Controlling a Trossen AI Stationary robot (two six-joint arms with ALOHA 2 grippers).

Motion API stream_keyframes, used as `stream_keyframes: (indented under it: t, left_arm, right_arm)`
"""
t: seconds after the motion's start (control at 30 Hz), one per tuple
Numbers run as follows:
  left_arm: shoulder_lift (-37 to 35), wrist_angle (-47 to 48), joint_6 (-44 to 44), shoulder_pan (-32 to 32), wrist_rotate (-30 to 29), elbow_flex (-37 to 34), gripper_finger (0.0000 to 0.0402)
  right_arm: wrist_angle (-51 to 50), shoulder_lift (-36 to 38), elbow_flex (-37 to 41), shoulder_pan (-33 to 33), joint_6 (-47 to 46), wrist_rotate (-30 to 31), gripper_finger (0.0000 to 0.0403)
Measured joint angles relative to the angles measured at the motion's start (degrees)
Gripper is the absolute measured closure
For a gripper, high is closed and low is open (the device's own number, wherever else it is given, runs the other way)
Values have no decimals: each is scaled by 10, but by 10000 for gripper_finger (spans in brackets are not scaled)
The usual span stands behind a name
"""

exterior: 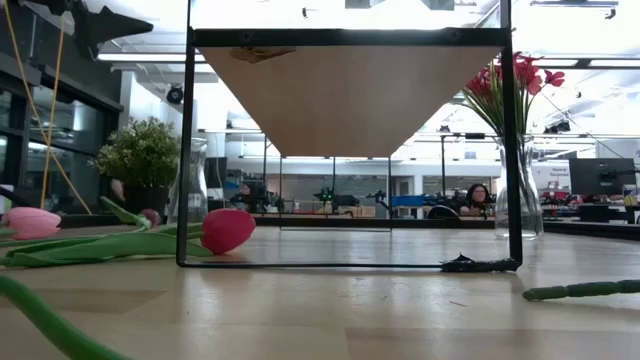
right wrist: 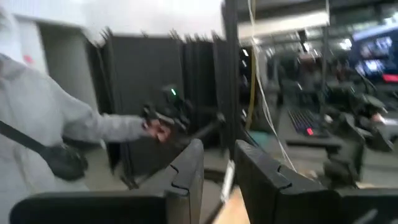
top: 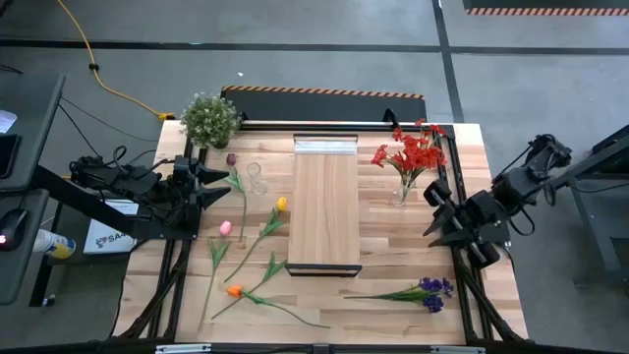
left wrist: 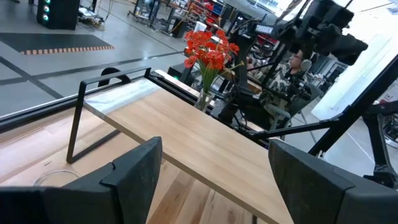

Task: Pick and place flowers into a vace then onto a shelf
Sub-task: Put the violet flowers into the right transparent vase

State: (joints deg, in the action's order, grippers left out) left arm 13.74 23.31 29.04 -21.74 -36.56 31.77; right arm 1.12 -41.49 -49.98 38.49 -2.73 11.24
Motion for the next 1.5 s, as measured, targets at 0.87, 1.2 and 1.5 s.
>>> stream_keyframes:
  t: [0.87, 1.2, 1.5]
  left_arm:
    - [0, 9, -1, 0, 17, 0, 76]
    - [0, 9, -2, 0, 17, 0, 76]
    - [0, 9, -2, 0, 17, 0, 76]
  right_arm:
    - [-389, -224, -179, 78, -440, 65, 320]
    - [-476, -310, -178, 76, -513, -2, 320]
    - [-506, -383, -178, 76, -505, -65, 320]
